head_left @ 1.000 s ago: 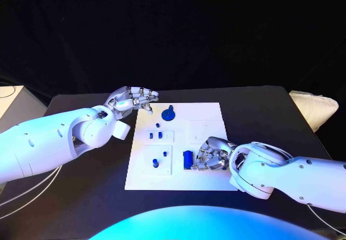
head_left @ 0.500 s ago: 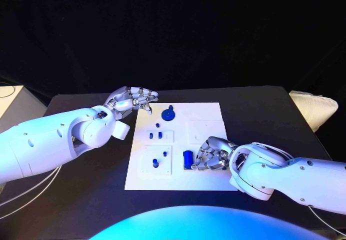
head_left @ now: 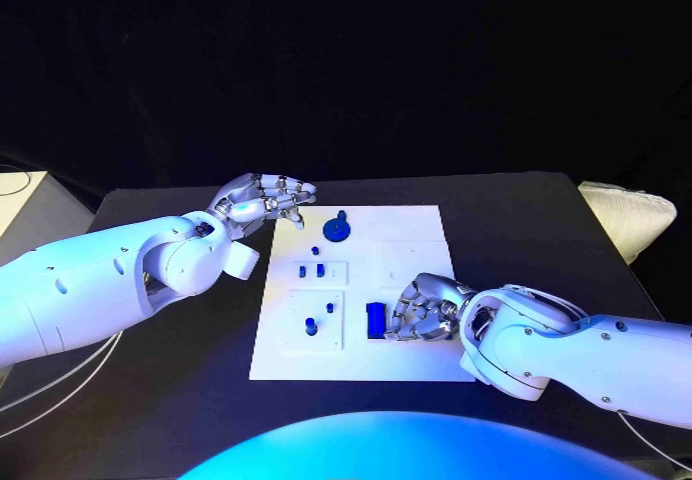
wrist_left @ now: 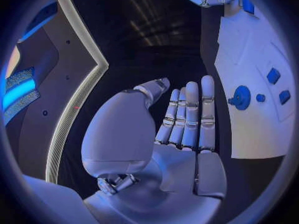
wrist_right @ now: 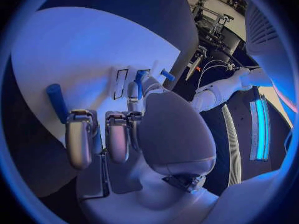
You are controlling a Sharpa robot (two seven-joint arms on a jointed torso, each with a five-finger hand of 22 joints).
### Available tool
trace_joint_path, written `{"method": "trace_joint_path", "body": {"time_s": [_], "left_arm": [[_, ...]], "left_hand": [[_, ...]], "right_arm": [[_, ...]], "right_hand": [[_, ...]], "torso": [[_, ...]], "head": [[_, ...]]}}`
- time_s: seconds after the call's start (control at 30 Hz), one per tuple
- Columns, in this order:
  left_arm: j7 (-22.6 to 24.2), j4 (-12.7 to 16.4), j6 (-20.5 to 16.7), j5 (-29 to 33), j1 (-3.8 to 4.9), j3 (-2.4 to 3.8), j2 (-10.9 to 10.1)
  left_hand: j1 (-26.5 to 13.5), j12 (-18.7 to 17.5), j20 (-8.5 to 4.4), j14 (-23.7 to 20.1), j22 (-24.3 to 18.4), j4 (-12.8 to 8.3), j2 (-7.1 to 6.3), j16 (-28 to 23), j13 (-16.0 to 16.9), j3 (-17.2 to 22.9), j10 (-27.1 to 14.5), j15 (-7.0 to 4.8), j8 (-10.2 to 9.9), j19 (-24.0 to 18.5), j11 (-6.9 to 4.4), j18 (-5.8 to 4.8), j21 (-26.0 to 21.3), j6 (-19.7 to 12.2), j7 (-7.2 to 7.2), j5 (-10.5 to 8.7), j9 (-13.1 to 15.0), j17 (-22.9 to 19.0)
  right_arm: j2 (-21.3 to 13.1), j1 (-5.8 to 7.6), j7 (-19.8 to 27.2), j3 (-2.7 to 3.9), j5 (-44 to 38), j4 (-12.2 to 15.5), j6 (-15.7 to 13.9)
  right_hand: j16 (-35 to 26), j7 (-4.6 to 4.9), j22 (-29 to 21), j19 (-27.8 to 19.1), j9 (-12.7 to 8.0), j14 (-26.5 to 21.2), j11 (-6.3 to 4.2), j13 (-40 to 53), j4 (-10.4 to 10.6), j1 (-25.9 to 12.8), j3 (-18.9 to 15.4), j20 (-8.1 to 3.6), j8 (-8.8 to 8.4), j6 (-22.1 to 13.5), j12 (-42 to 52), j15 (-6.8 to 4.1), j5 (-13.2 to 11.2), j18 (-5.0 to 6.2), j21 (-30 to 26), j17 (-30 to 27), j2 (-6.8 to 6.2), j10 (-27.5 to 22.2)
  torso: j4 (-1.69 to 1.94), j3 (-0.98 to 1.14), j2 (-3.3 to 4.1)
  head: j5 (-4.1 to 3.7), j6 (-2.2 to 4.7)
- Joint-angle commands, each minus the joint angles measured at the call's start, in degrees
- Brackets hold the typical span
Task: Assemble the parts on the task board
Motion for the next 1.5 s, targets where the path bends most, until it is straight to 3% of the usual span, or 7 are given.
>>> {"method": "trace_joint_path", "body": {"time_s": [0.03,0.7,1.3,1.43,1.5], "left_arm": [[0.2,0.1,1.11,-0.07,0.0,0.02,0.03],[0.28,0.16,1.23,-0.15,-0.01,0.01,-0.01],[0.3,0.16,1.27,-0.16,-0.01,0.0,-0.04],[0.32,0.16,1.26,-0.16,-0.01,0.0,-0.05],[0.34,0.15,1.24,-0.16,-0.01,0.0,-0.04]], "left_hand": [[0.38,0.28,-0.04,-0.09,-0.06,0.0,0.31,-0.14,-0.05,0.2,-0.25,0.2,0.36,0.31,-0.07,0.84,-0.33,0.04,-0.32,0.26,-0.06,-0.02],[0.37,0.22,-0.04,-0.17,-0.06,0.03,0.27,-0.17,-0.11,0.21,-0.42,0.24,0.39,0.28,-0.01,0.81,-0.36,-0.01,-0.26,0.24,-0.09,-0.04],[0.35,0.14,-0.03,-0.19,-0.06,0.04,0.26,-0.18,-0.16,0.21,-0.56,0.26,0.41,0.28,0.02,0.81,-0.37,0.0,-0.25,0.24,-0.09,-0.04],[0.35,0.14,-0.03,-0.19,-0.06,0.04,0.26,-0.18,-0.16,0.21,-0.56,0.26,0.41,0.28,0.02,0.81,-0.37,0.0,-0.25,0.24,-0.09,-0.04],[0.35,0.14,-0.03,-0.19,-0.06,0.04,0.26,-0.18,-0.16,0.21,-0.56,0.26,0.41,0.28,0.02,0.81,-0.37,0.0,-0.25,0.24,-0.09,-0.04]], "right_arm": [[0.0,-0.06,2.05,0.0,0.69,0.26,1.17],[1.01,-0.08,1.57,0.0,-0.68,-1.14,-0.47],[0.94,-0.35,1.51,0.01,-2.6,-1.53,-2.03],[-0.07,-0.34,4.15,0.02,-0.38,-0.73,-2.36],[-1.06,-0.18,7.25,0.04,1.83,-0.01,-2.57]], "right_hand": [[0.24,0.06,13.69,4.68,-0.08,6.08,0.0,13.43,0.23,-0.5,-0.12,-0.29,-0.07,0.3,-0.05,-0.18,-0.12,-0.22,-0.15,15.09,-0.33,4.66],[0.24,-0.06,13.79,4.77,-0.18,6.08,-0.06,13.56,0.15,-1.08,0.24,-0.25,-0.01,0.48,0.13,-0.18,-0.28,-0.29,0.24,15.09,0.56,4.76],[0.24,-0.14,13.76,4.75,-0.23,6.08,-0.15,13.59,0.11,-0.86,0.75,-0.28,0.0,0.49,0.15,-0.25,-0.11,-0.27,0.14,15.09,1.13,4.78],[0.24,0.15,13.63,4.63,-0.42,6.08,0.03,13.06,0.19,-1.43,0.44,-0.27,-0.32,-0.12,-0.76,-0.18,0.13,-0.17,-0.39,15.09,0.43,4.35],[0.24,1.43,13.64,4.64,-1.21,6.08,1.06,13.67,0.07,-1.57,0.55,0.19,-2.08,-2.85,0.23,0.6,0.36,-0.2,-0.34,15.09,0.12,4.81]], "torso": [[-0.01,0.03,0.04],[0.02,-0.08,0.02],[-0.07,0.0,0.02],[-0.06,0.01,0.02],[-0.13,-0.03,-0.02]], "head": [[-0.02,0.0],[-0.25,0.0],[-0.21,0.0],[-0.34,0.0],[-0.48,0.0]]}}
